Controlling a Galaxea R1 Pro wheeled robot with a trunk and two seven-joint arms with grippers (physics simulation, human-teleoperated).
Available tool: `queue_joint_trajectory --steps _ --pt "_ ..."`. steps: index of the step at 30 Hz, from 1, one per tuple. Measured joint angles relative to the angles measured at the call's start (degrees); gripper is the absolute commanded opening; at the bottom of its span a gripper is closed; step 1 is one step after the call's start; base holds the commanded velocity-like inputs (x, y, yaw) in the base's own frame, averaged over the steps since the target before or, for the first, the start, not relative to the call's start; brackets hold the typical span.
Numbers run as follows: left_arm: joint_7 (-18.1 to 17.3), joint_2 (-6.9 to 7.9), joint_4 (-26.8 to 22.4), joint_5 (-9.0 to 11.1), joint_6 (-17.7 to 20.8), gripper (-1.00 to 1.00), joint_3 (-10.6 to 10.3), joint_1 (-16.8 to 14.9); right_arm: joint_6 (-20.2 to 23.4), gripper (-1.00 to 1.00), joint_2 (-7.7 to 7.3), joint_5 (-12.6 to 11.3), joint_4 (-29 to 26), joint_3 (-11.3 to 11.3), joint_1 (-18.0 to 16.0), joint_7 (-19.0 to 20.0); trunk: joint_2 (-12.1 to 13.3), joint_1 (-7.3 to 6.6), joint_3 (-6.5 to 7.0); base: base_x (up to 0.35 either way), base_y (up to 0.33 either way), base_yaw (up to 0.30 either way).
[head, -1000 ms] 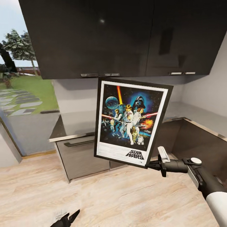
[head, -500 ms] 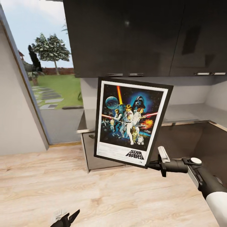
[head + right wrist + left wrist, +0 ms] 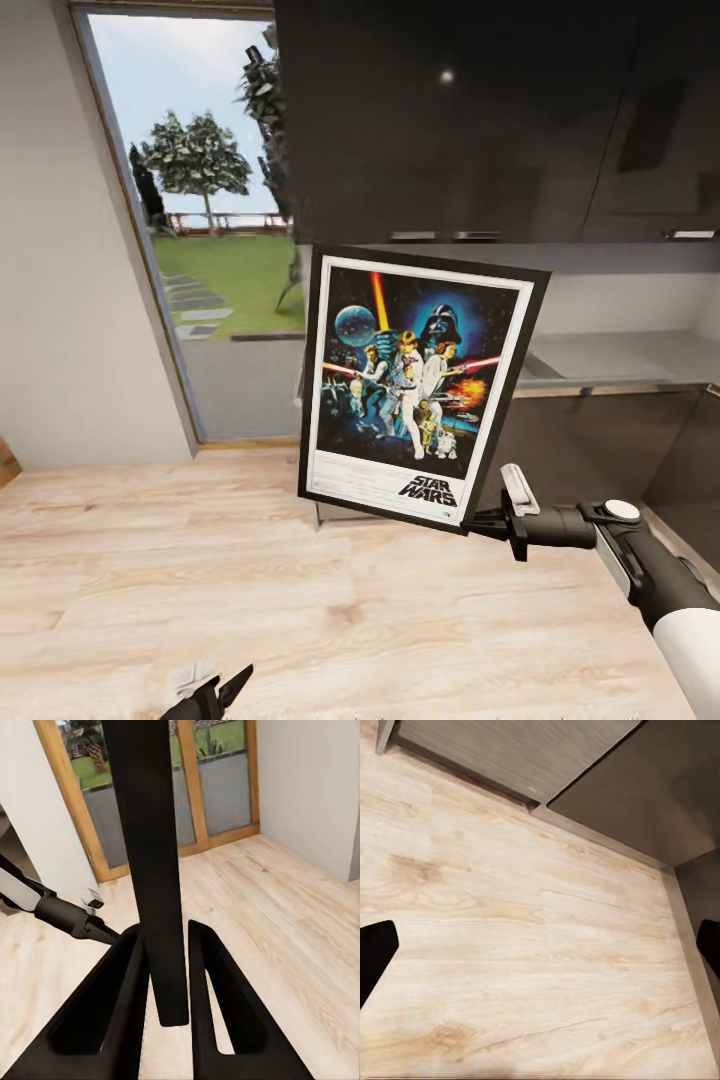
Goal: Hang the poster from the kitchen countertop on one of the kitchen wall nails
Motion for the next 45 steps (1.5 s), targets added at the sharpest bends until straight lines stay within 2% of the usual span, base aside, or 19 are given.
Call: queue_joint_trajectory --steps 5,14,33,45 --pt "0.0 0.05 0.0 0.0 0.0 1.0 0.0 0.01 0.0 -1.0 0.0 0.01 0.0 0.0 0.0 0.0 0.0 0.0 0.0 -0.206 0.256 0.027" --pt "0.0 0.09 -0.01 0.08 0.0 1.0 0.0 0.02 0.0 -1.0 0.01 0.04 0.0 0.0 -0.01 0.0 -0.01 -0.01 0.07 -0.169 0.266 0.223" --pt "0.0 0.09 -0.01 0.11 0.09 1.0 0.06 0.01 0.0 -1.0 0.01 0.16 -0.05 0.05 -0.01 -0.05 -0.01 -0.02 0.47 -0.015 0.295 0.268" --pt "0.0 0.08 0.0 0.1 0.16 1.0 0.06 0.0 0.0 -1.0 0.0 0.14 0.0 0.08 0.0 -0.06 -0.01 -0.02 0.5 0.0 0.31 0.023"
